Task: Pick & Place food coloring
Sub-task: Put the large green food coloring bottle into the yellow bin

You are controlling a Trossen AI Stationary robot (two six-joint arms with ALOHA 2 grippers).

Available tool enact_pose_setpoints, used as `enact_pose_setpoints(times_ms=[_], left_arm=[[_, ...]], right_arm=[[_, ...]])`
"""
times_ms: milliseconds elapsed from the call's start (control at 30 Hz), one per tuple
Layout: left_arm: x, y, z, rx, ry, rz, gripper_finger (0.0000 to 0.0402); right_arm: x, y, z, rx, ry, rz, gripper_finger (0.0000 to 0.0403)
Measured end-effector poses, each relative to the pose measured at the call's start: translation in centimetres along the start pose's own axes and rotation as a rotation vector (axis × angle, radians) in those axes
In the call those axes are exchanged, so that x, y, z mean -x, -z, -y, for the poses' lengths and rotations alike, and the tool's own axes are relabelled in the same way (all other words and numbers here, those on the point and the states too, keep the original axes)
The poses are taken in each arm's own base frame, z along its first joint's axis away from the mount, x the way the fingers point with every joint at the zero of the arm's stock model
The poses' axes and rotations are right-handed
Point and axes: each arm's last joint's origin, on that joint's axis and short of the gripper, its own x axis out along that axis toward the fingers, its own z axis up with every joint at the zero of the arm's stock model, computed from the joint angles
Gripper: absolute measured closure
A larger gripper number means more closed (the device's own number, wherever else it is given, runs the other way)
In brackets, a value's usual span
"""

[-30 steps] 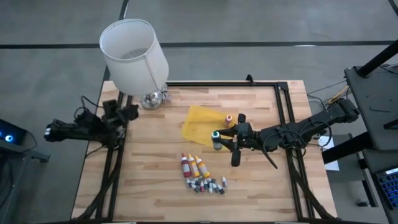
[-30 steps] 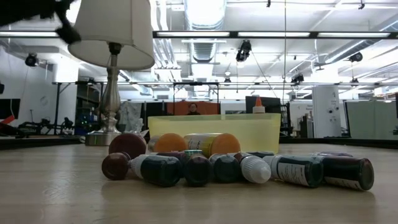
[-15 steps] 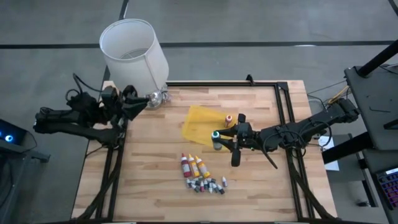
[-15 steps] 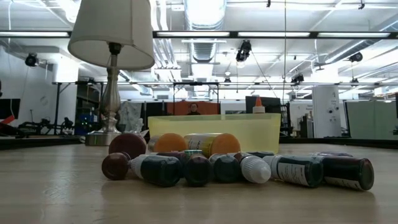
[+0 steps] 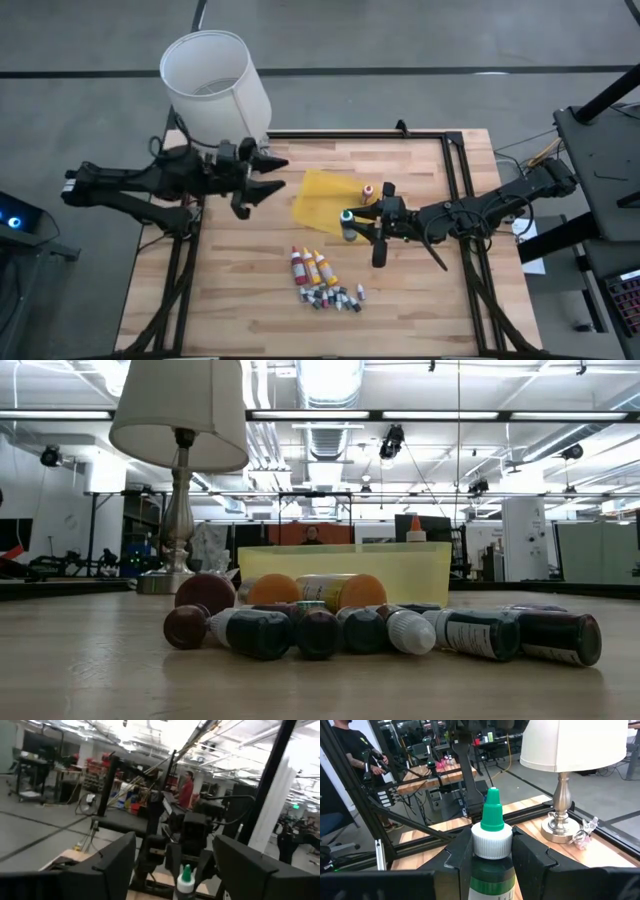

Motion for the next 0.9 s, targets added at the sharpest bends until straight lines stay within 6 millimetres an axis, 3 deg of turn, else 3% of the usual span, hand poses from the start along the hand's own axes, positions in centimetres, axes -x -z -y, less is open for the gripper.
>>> enact_pose_setpoints(times_ms=[367,500,900], left_arm=[[-4.3,2.3,0.2,-0.025,0.077,-0.143,0.0158],[-5.4,3.3,0.2,-0.002,0.109,-0.194,0.0158],[-8.9,3.9,0.7,-0.033,0.217,-0.232,0.0158]], right_arm=[[0.2,-1.2,-0.2,-0.036,-0.025,0.089,0.0298],[0.4,-2.3,-0.3,-0.051,-0.029,0.12,0.0298],[1.0,-6.6,-0.6,0.002,-0.027,0.224,0.0298]])
